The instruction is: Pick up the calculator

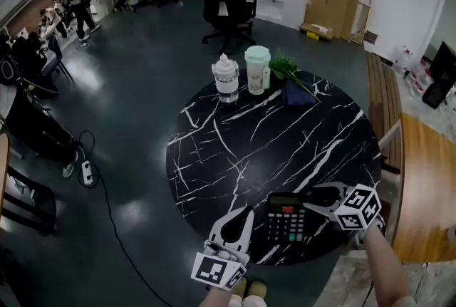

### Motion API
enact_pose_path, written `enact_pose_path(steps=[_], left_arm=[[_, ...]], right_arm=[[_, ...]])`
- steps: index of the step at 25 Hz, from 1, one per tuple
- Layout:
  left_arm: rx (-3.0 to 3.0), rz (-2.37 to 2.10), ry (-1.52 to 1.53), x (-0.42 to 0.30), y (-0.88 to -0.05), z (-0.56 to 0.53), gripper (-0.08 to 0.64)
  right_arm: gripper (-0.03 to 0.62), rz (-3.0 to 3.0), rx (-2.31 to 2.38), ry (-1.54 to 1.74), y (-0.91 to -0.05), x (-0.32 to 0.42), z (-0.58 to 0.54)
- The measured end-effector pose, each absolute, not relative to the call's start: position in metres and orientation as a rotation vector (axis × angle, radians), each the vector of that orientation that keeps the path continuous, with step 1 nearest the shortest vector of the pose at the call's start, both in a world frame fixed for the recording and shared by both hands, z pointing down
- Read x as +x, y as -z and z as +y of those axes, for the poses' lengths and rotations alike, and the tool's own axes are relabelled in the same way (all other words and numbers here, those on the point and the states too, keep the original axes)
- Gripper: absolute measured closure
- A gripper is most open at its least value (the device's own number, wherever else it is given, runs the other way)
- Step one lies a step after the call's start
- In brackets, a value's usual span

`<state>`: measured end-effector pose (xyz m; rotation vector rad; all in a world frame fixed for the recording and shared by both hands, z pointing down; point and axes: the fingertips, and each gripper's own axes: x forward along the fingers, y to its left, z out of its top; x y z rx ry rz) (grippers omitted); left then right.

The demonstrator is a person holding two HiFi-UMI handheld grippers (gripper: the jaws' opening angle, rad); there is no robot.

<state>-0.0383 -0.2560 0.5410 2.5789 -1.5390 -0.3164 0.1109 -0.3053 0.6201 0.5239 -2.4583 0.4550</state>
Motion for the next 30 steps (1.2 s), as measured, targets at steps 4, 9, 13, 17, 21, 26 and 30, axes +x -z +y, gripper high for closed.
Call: enact_pose_path(steps=[4, 9, 13, 17, 21, 26, 30], left_arm=[[2.595, -1.543, 0.292, -0.045, -0.546, -0.255, 0.552], [2.553, -1.563, 0.301, -0.057, -0.553, -0.25, 0.552], [2.534, -1.563, 0.3, -0.059, -0.561, -0.247, 0.552], [2.52, -1.561, 0.308, -0.058, -0.563, -0.242, 0.552], [2.484, -1.582, 0.33, -0.065, -0.564, -0.237, 0.552], [2.469, -1.59, 0.326, -0.068, -0.565, -0.234, 0.552], [2.459, -1.592, 0.316, -0.07, -0.563, -0.229, 0.552]], right_arm=[[0.423, -2.374, 0.388, -0.667, -0.638, 0.105, -0.309], [0.423, -2.247, 0.256, -0.844, -0.654, 0.097, -0.297], [0.423, -2.241, 0.269, -1.02, -0.657, 0.091, -0.301], [0.425, -2.234, 0.252, -1.092, -0.659, 0.09, -0.299], [0.47, -2.241, 0.222, -1.148, -0.657, 0.089, -0.296], [0.504, -2.279, 0.18, -1.213, -0.65, 0.089, -0.291], [0.528, -2.326, 0.184, -1.293, -0.64, 0.089, -0.288]])
